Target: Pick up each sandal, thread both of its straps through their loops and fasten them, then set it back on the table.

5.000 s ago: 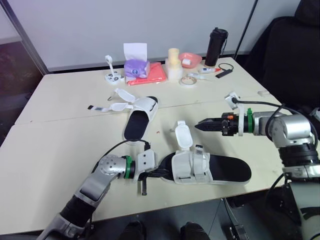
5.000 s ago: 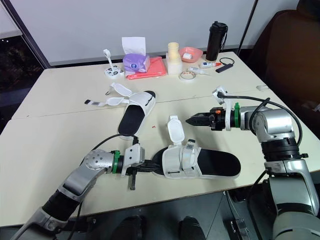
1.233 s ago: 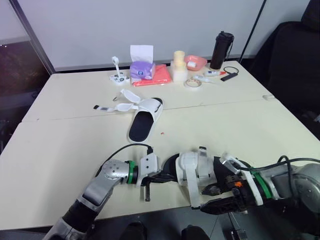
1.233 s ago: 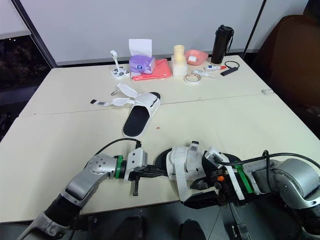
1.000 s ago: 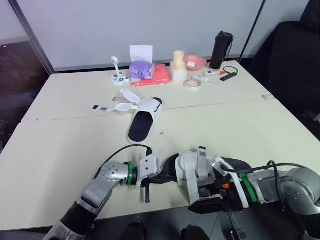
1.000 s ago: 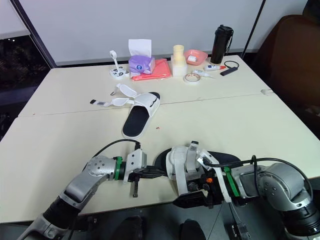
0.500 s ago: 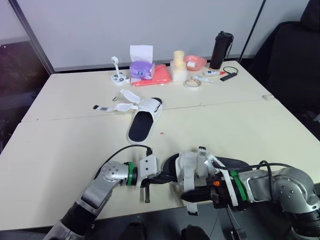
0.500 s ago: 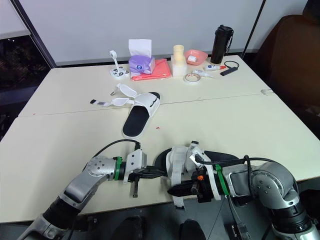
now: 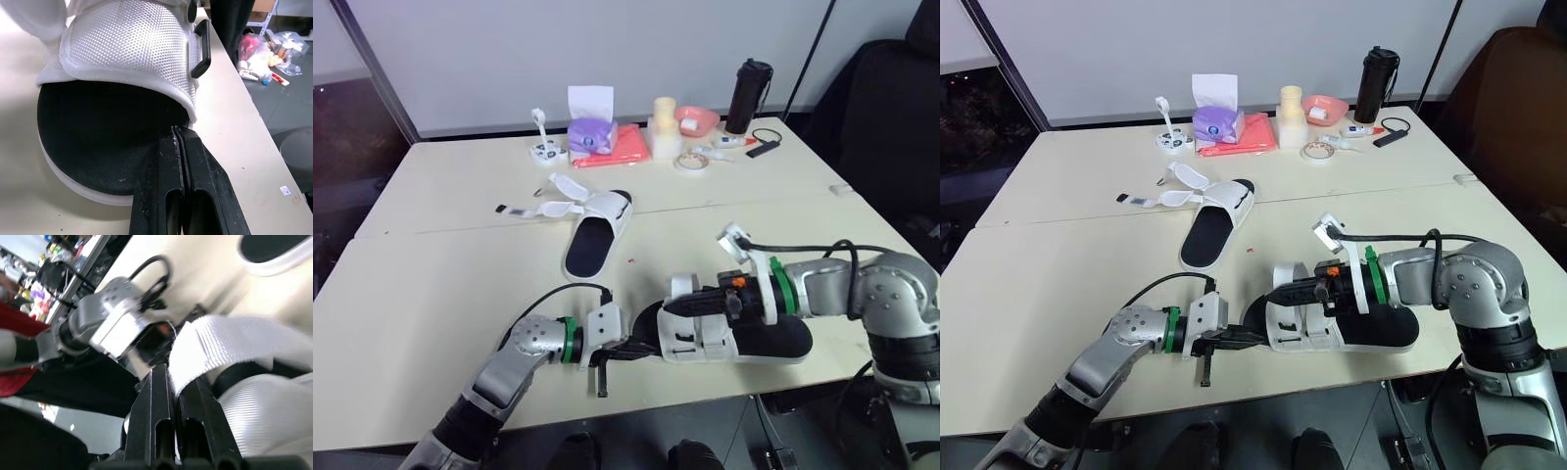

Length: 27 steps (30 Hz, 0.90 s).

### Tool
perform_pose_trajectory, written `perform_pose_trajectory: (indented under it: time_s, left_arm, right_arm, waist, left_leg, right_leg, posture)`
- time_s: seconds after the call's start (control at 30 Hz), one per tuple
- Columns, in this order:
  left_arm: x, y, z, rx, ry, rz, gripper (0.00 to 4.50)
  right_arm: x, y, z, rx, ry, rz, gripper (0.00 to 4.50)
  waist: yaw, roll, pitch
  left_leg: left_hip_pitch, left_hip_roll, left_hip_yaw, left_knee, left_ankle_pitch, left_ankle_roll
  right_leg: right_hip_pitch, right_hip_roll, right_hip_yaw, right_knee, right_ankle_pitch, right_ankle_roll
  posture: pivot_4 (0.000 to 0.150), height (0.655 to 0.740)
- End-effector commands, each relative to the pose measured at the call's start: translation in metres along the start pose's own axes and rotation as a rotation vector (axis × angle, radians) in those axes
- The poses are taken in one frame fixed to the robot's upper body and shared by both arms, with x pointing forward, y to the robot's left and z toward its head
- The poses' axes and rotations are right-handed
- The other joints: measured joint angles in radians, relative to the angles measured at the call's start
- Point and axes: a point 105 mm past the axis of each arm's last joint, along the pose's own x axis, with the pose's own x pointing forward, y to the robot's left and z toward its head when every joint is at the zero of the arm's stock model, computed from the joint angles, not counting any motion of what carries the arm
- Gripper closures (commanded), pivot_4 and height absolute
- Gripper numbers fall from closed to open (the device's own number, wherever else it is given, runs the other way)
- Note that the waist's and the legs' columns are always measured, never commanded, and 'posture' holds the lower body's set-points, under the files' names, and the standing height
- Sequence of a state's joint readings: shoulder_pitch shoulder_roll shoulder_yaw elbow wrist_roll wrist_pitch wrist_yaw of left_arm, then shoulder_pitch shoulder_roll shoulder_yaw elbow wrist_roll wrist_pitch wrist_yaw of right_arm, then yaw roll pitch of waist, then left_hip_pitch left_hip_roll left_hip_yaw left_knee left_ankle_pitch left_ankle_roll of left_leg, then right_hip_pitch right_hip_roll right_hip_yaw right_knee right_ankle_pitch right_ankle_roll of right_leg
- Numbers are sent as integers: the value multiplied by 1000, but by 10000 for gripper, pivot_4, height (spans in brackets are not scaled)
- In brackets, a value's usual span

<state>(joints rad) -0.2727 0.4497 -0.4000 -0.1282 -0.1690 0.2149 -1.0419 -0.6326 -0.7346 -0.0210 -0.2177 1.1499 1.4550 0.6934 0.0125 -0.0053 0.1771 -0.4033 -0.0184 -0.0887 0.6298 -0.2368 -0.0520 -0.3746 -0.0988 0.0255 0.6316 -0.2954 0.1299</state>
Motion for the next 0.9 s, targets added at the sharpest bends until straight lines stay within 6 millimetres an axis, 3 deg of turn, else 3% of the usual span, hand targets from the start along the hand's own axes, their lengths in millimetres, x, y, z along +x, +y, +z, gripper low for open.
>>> perform_pose_trajectory:
  time_s: [0.03, 0.7, 0.9]
  left_arm:
    - [4, -10, -19, -54, 71, -29, 45000]
    - [3, -9, -17, -50, 72, -9, 45000]
    - [2, -8, -17, -48, 72, -8, 45000]
  right_arm:
    - [1, -2, 10, -3, -10, 24, 44333]
    - [14, -15, -29, 29, 92, 23, 44333]
    - [15, -23, -44, -49, 150, -23, 44333]
  waist:
    - [0, 0, 0]
    - [-2, 0, 0]
    - [-1, 0, 0]
  left_leg:
    - [0, 0, 0, 0, 0, 0]
    - [0, 0, 0, 0, 0, 0]
    - [0, 0, 0, 0, 0, 0]
  right_leg:
    - [0, 0, 0, 0, 0, 0]
    - [0, 0, 0, 0, 0, 0]
    - [0, 0, -1, 0, 0, 0]
  posture:
    - [1500, 7400]
    - [1500, 7400]
    - [1500, 7400]
